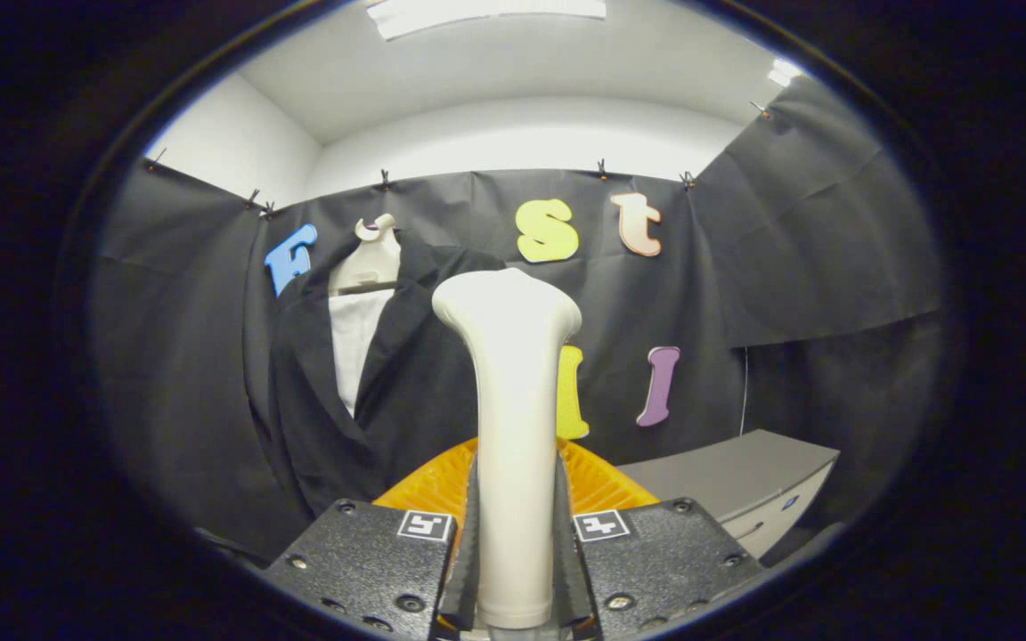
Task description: Iron the clothes twice with a garment steamer, once on the left side and once on the right side.
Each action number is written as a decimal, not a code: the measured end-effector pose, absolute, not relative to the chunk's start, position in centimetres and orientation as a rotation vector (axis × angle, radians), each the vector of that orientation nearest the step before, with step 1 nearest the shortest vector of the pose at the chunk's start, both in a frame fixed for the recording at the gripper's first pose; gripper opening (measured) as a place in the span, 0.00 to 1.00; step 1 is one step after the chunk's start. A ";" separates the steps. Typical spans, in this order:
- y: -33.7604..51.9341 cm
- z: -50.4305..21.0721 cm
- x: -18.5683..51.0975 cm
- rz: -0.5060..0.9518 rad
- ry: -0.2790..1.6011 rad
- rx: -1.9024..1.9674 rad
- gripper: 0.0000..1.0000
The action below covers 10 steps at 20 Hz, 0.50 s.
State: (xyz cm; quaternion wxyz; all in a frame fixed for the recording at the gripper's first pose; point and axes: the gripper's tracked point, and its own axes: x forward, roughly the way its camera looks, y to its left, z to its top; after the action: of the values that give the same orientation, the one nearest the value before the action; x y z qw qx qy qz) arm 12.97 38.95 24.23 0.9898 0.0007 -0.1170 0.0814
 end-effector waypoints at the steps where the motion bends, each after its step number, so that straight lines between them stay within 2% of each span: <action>1: 39.8 25.1 13.4 0.174 -0.252 0.003 0.36; 10: 46.1 33.1 16.4 0.217 -0.443 -0.044 0.36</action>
State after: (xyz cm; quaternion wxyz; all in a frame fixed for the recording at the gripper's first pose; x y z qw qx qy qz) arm 16.43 46.07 33.09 0.9695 -0.0219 -0.2191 0.1074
